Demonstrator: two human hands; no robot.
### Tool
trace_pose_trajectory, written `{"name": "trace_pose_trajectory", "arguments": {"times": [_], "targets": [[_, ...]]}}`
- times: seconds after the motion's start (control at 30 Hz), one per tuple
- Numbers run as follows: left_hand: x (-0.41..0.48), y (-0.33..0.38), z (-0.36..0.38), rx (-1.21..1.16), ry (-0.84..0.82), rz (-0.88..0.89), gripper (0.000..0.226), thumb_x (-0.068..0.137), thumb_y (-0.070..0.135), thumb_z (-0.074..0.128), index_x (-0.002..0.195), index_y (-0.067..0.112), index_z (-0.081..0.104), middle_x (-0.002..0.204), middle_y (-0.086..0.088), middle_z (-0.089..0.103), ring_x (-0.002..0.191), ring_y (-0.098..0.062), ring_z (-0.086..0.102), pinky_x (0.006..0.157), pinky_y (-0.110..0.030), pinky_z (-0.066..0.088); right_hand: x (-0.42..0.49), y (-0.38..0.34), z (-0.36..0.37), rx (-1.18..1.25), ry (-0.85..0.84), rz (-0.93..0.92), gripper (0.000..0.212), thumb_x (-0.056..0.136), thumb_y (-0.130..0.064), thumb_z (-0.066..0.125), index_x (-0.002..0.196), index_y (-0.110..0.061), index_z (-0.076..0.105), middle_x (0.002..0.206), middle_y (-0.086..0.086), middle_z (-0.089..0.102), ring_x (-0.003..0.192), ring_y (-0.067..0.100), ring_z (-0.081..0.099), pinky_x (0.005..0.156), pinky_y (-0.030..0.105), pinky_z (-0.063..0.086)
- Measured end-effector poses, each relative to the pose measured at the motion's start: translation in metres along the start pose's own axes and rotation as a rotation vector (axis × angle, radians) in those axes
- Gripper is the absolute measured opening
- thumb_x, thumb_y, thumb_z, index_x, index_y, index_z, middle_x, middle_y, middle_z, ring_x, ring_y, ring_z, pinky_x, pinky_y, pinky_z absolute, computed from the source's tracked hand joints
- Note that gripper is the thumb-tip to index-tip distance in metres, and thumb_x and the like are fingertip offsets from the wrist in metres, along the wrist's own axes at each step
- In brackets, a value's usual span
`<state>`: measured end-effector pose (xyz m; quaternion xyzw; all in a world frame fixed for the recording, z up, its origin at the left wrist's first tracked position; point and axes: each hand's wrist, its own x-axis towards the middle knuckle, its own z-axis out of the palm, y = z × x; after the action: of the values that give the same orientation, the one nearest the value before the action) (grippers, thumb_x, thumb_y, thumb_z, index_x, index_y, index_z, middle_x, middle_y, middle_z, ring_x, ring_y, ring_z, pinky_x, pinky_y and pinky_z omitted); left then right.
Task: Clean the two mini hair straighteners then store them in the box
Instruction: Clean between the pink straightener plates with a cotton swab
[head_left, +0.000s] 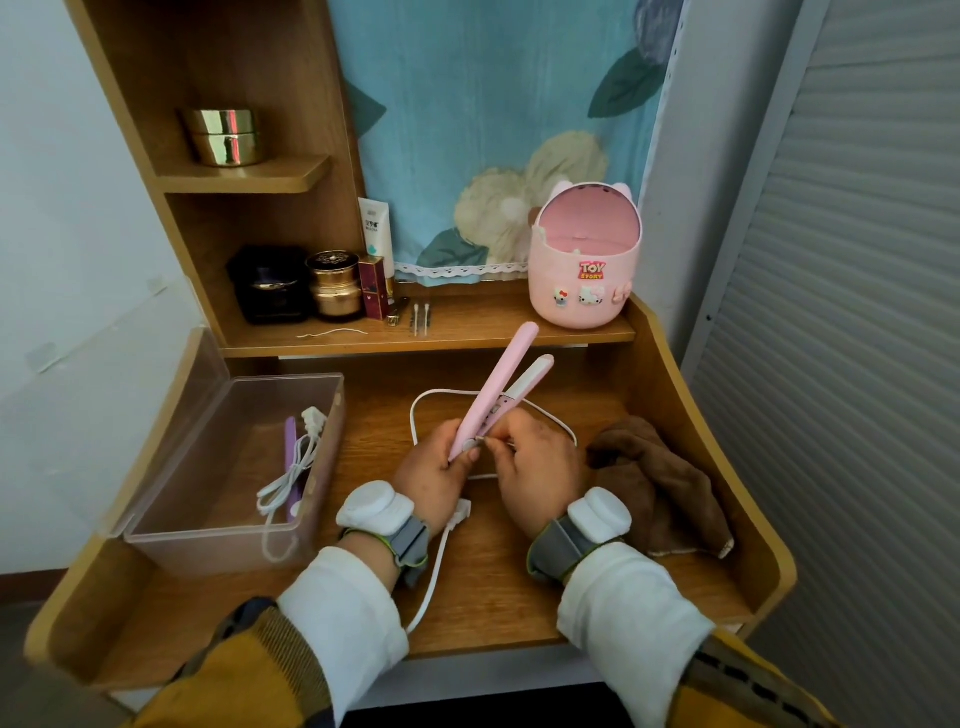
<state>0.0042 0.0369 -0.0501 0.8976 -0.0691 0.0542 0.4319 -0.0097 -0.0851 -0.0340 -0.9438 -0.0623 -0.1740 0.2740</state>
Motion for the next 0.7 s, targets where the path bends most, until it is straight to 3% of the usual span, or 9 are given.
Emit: {"name": "trace_pose_trajectory", "arguments": {"times": [0.13, 0.27, 0.37, 0.47, 0.57, 0.7], "targets": [[0.001, 0.001, 0.003, 0.040, 0.046, -0.004, 0.037, 0.096, 0.024, 0.046, 0.134, 0.022, 0.044, 0.116, 0.002, 0.060, 0.092, -0.007, 0.050, 0.078, -0.020, 0.037, 0.000, -0.001, 0.000, -0.043, -0.015, -0.025, 0.015, 0.097, -0.030, 0.044, 0.103, -0.019, 0.054, 0.097, -0.003, 0.061, 0.078, 0.009, 0.050, 0.067, 0.021, 0.040], [0.005, -0.003, 0.002, -0.002, 0.094, -0.042, 0.035, 0.096, 0.023, 0.047, 0.132, 0.021, 0.046, 0.113, -0.002, 0.061, 0.089, -0.011, 0.050, 0.075, -0.023, 0.036, -0.003, 0.001, 0.001, -0.014, 0.031, -0.012, 0.014, 0.096, -0.028, 0.046, 0.099, -0.018, 0.055, 0.091, 0.000, 0.062, 0.077, 0.013, 0.056, 0.066, 0.025, 0.046], [0.002, -0.002, 0.003, 0.005, 0.049, -0.013, 0.037, 0.096, 0.023, 0.048, 0.133, 0.022, 0.045, 0.106, 0.007, 0.056, 0.091, -0.009, 0.049, 0.076, -0.022, 0.036, -0.002, 0.006, 0.001, 0.085, 0.155, 0.071, 0.014, 0.096, -0.027, 0.047, 0.097, -0.017, 0.056, 0.089, -0.001, 0.062, 0.075, 0.012, 0.055, 0.065, 0.025, 0.045], [0.000, -0.001, 0.001, -0.081, 0.036, -0.012, 0.039, 0.095, 0.025, 0.049, 0.134, 0.025, 0.045, 0.105, 0.011, 0.055, 0.094, -0.008, 0.051, 0.073, -0.019, 0.037, 0.003, 0.010, 0.001, 0.080, 0.169, 0.147, 0.014, 0.096, -0.028, 0.047, 0.100, -0.020, 0.057, 0.090, -0.004, 0.062, 0.076, 0.008, 0.052, 0.063, 0.020, 0.041], [-0.001, -0.001, -0.001, -0.124, 0.047, -0.012, 0.040, 0.094, 0.028, 0.051, 0.133, 0.027, 0.046, 0.104, 0.011, 0.057, 0.093, -0.008, 0.052, 0.068, -0.011, 0.037, 0.003, 0.010, 0.004, 0.076, 0.182, 0.090, 0.014, 0.095, -0.026, 0.049, 0.100, -0.020, 0.062, 0.089, -0.005, 0.064, 0.075, 0.007, 0.052, 0.064, 0.019, 0.040], [-0.001, -0.001, -0.001, -0.154, 0.050, -0.005, 0.037, 0.094, 0.027, 0.051, 0.130, 0.027, 0.050, 0.104, 0.009, 0.060, 0.094, -0.011, 0.055, 0.069, -0.011, 0.038, 0.002, 0.012, 0.006, 0.119, 0.190, 0.033, 0.014, 0.093, -0.024, 0.052, 0.098, -0.020, 0.065, 0.089, -0.004, 0.066, 0.077, 0.009, 0.058, 0.068, 0.023, 0.049]]}}
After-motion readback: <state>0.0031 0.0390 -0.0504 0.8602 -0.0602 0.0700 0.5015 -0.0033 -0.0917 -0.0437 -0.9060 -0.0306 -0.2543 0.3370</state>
